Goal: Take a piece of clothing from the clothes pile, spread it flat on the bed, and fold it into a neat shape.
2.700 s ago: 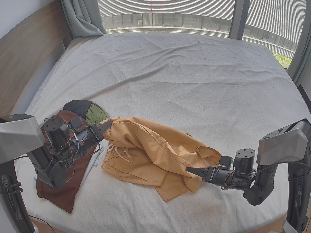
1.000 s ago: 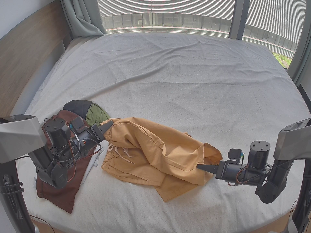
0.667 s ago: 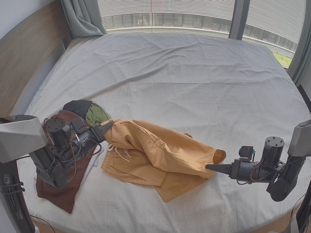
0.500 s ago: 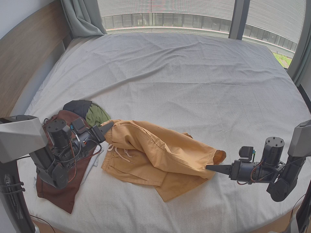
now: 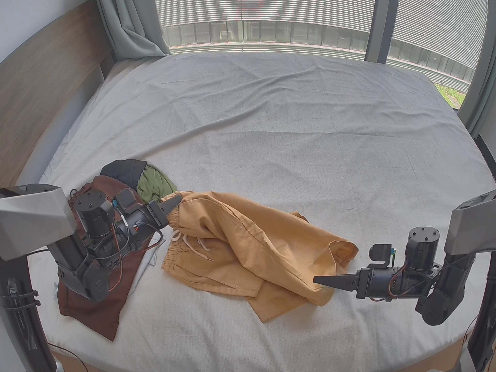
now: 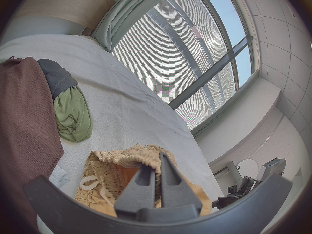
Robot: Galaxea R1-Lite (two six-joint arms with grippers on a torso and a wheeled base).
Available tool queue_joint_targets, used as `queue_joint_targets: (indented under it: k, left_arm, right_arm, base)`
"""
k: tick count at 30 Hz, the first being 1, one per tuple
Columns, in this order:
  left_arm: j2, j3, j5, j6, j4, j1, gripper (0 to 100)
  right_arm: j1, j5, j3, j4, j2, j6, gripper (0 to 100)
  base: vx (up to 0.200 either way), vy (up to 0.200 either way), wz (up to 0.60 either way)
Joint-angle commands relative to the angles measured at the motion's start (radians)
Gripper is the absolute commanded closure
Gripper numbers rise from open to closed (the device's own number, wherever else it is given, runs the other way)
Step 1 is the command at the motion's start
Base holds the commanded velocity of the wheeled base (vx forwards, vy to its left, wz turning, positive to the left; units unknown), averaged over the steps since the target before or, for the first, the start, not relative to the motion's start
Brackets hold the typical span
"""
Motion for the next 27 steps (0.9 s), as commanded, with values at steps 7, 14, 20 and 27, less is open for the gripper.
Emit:
queue_joint_targets:
  k: [7, 14, 20, 27]
  left_arm:
    - [-0.003, 0.000, 0.000, 0.000, -0.003, 0.002, 100]
    - [-0.003, 0.000, 0.000, 0.000, -0.003, 0.002, 100]
    - [-0.004, -0.005, 0.000, 0.000, -0.003, 0.003, 100]
    - [-0.004, -0.005, 0.000, 0.000, -0.003, 0.003, 100]
  right_arm:
    - [0.027, -0.001, -0.013, -0.001, 0.046, 0.000, 0]
    - [0.050, -0.001, -0.016, -0.002, 0.086, -0.005, 0]
    - [0.053, -0.003, -0.030, -0.002, 0.138, -0.057, 0]
    - [0.071, -0.003, -0.028, -0.002, 0.152, -0.058, 0]
  base:
    - [0.000, 0.000, 0.00]
    - [0.000, 0.000, 0.00]
    - [0.000, 0.000, 0.00]
    - [0.000, 0.000, 0.00]
